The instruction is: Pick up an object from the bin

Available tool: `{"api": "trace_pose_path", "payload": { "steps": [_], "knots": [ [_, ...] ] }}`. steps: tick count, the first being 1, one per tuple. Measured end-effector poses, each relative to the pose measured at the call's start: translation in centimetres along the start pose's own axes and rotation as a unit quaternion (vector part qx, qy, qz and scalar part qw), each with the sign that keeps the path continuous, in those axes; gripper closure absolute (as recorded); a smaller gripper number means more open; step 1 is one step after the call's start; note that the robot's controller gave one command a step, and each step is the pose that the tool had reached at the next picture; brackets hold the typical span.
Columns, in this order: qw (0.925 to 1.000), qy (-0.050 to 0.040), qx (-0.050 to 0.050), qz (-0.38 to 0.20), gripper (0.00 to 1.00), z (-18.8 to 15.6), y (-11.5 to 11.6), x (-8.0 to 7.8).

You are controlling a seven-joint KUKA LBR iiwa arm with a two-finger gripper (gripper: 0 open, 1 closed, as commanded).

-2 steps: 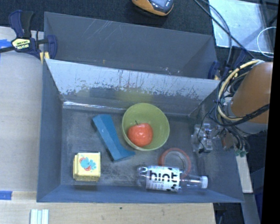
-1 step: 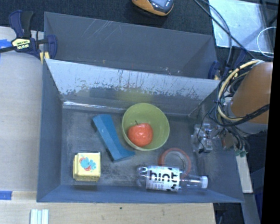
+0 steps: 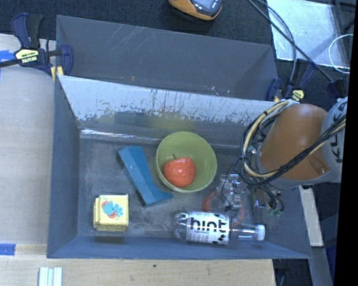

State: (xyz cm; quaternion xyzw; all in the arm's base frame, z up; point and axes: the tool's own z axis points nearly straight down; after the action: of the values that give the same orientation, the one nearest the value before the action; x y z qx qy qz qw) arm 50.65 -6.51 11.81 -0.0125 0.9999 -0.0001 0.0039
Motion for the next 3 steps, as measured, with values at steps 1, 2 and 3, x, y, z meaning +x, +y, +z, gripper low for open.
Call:
{"api": "trace_pose_path", "payload": {
  "steps": [1, 2, 3],
  "knots": [
    [0.9999, -0.0042, 0.003, 0.009, 1.00, 2.9, 3.2, -2.2],
    [0.9999, -0.0084, 0.004, 0.012, 1.00, 4.5, 4.4, -0.5],
    [0.9996, -0.0108, 0.004, 0.026, 1.00, 4.6, 2.3, -3.8]
  ]
}}
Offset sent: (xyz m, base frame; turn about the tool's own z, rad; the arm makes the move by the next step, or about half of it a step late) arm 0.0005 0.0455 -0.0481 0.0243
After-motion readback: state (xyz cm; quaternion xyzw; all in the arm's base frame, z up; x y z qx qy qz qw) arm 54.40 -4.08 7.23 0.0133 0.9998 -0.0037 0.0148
